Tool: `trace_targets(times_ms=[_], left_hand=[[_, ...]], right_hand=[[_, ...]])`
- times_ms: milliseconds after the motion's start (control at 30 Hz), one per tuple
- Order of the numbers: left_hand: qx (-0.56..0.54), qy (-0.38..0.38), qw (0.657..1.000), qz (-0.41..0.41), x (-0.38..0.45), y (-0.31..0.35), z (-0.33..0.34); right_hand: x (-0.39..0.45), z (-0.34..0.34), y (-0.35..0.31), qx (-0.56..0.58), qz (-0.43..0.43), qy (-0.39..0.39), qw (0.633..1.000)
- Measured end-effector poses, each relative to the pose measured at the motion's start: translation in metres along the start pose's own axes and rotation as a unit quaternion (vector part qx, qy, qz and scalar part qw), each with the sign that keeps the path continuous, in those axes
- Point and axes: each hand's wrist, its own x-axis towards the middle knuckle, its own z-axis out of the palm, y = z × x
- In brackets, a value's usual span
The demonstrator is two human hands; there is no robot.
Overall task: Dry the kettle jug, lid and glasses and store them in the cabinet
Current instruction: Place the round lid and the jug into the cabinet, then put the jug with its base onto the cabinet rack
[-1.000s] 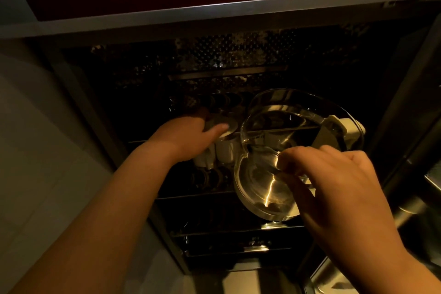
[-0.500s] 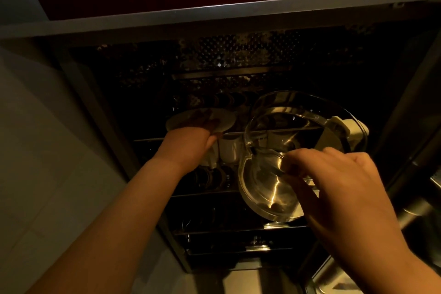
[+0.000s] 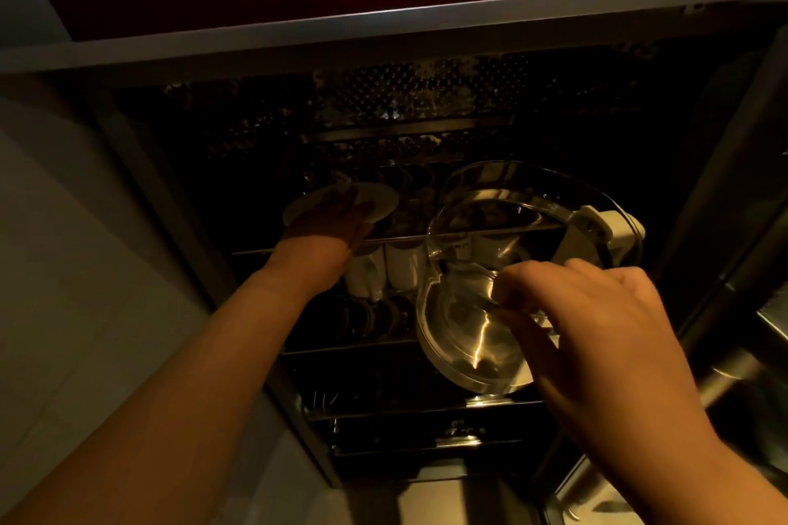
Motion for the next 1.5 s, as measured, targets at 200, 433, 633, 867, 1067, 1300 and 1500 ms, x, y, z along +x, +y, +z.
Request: trace_targets(times_ms=[200,433,633,867,1067,1300,1500], left_hand=[[-0.012,-0.036,0.999,-0.014,0.016,-0.005,0.007],[-0.161,0.168,0.972,0.007,-0.015,0.01,0.02],[-0.09,0.356,0.861,0.351,-0.078,0.071,0.006],[-0.082,0.353,0.847,0.389,-0.066,0.089,0.0],[-0.131,0.329,0.863,0.36,-0.061,0.092,-0.007],[-0.243,0.286,0.888,0.264,-0.061,0.077,-0.01],[-0.34,0.259,0.88,0.208,-0.06,0.066,-0.011]], right_hand=[[0.0,0.001,0.0,-0.007,0.004,-0.024,1.0],[0.0,0.001,0.001,-0.004,-0.002,-0.034,0.999],[-0.006,-0.002,0.002,0.015,-0.008,-0.054,0.998],[-0.007,-0.003,-0.001,0.067,0.018,-0.073,0.995],[0.007,-0.004,0.014,0.109,-0.01,-0.124,0.986],[0.007,0.012,0.035,0.043,-0.13,-0.063,0.989],[-0.002,0.028,0.06,0.017,-0.294,-0.02,0.956]])
